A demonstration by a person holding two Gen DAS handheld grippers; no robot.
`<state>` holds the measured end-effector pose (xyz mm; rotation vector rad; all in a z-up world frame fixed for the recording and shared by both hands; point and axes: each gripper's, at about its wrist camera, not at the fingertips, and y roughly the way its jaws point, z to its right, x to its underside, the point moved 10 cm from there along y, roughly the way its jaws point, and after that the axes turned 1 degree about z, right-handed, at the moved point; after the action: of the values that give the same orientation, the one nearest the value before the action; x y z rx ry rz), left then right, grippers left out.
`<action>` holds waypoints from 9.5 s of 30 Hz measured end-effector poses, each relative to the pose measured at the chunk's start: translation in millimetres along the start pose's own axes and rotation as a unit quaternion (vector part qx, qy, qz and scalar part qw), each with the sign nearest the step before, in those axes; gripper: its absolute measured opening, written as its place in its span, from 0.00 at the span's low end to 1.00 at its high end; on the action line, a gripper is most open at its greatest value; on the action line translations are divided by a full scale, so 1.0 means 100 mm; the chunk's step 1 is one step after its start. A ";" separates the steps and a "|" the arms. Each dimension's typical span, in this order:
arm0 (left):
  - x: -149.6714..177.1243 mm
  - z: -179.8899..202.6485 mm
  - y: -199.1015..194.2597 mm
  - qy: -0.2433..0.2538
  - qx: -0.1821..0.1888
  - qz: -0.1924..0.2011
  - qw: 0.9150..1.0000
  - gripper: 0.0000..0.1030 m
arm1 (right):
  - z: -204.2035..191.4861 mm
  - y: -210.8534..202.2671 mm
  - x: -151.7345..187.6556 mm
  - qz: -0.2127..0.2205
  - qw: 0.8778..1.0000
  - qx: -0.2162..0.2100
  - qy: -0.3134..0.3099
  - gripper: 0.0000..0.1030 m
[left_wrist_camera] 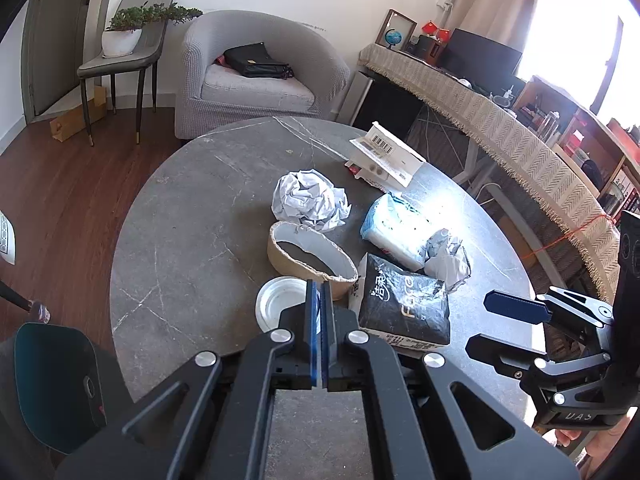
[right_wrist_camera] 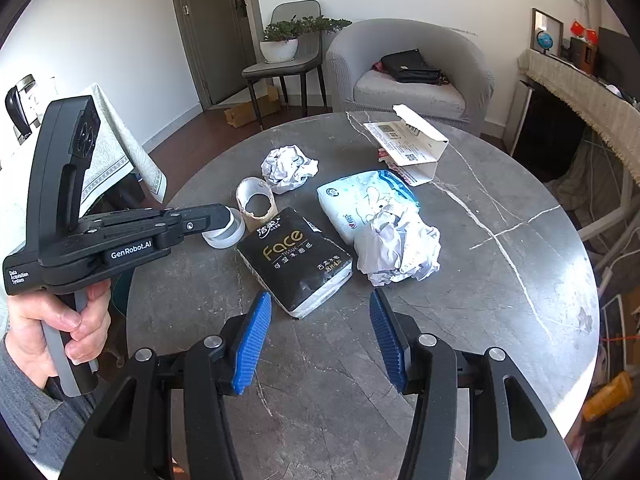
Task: Collect trash
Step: 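Grasp the black Face tissue pack with the right gripper while the left grasps the white lid, then carry both items over the teal bin and open both grippers to drop them, then move both tools back toward the table, then grasp the white plastic lid with the left gripper while the right grasps crumpled paper, then carry the lid and paper over the teal bin and open both grippers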
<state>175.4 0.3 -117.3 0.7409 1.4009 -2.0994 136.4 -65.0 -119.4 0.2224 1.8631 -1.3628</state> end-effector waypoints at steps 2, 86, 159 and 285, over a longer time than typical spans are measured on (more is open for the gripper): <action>-0.01 0.01 -0.03 0.001 0.001 0.003 1.000 0.02 | -0.03 0.02 0.00 -0.002 1.000 -0.005 -0.005 0.50; 1.03 -2.89 -1.16 -0.131 -0.174 -0.046 0.975 0.02 | -2.73 1.10 -0.53 -0.053 0.971 -0.179 -0.146 0.43; 0.13 -2.09 -1.97 -0.070 -0.147 0.085 0.983 0.26 | -2.78 1.14 -0.54 -0.045 0.974 -0.150 -0.162 0.46; 1.18 -3.19 -1.32 -0.161 -0.212 -0.055 0.962 0.41 | -2.94 1.11 -0.78 -0.019 0.971 -0.181 -0.157 0.53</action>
<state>52.5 330.5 -212.5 0.1451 1.6474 -1.7996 104.9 257.3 -116.6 -0.2062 1.8096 -0.9912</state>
